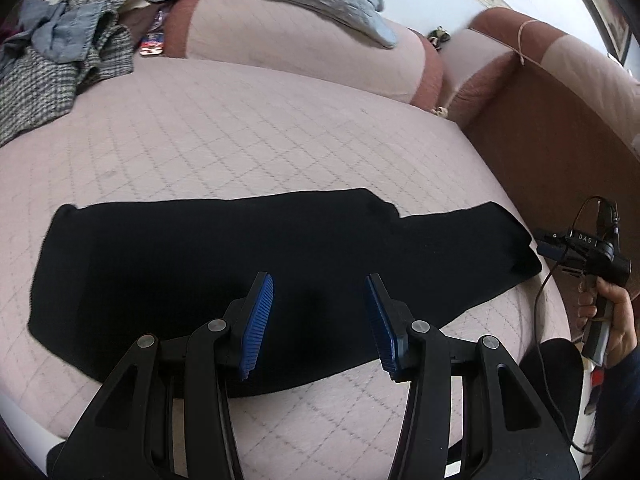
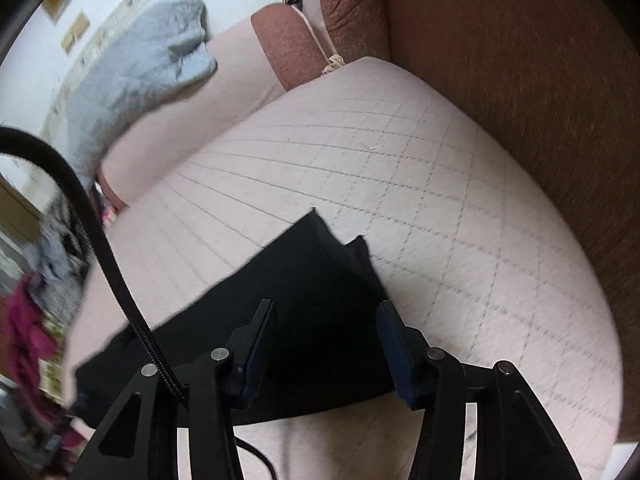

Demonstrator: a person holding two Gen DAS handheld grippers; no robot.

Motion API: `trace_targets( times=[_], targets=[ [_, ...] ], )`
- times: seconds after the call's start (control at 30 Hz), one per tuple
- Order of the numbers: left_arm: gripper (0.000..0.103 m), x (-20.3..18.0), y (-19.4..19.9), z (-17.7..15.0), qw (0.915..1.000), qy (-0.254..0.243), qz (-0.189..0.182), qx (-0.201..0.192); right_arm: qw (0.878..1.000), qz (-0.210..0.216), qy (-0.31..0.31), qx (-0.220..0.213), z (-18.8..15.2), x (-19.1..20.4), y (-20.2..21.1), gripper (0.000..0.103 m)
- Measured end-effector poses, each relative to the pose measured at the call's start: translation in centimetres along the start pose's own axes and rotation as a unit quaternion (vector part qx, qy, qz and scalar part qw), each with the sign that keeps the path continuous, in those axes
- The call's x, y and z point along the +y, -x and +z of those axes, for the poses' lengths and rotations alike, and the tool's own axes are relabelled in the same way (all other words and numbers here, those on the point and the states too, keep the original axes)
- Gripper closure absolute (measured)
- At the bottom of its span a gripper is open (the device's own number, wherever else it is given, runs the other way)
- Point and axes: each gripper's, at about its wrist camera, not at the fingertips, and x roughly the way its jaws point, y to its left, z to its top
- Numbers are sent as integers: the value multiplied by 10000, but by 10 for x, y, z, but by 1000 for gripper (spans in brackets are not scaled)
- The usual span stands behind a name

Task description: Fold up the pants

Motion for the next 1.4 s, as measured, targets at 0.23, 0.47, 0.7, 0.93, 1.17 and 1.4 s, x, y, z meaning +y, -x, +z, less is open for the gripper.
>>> trace_targets(
  times=[0.23,0.47,0.7,0.93,1.17,1.4],
  targets=[
    [56,2,2,3,9999,90,11,-69,9992,-243,-216,217,4,-11,-42,63],
    [56,14,21,-1,9994,175,219,-222,10000,14,-65,-74,2,-3,-15,99],
    [56,62,57,-1,9933,657,619,-725,9931,-777,629,615,-9,-3,-21,99],
    [56,114,81,-10,9868,980,1024,-788,9936,-722,794,340,-9,12,4,71],
    [56,160,75,-12,9821,1414,1117,-539,9882,447,1467,22,-26,79,14,57],
    [56,163,62,-17,9841,1587,726,-334,9517,1173,2813,363,-65,186,-38,57]
  ],
)
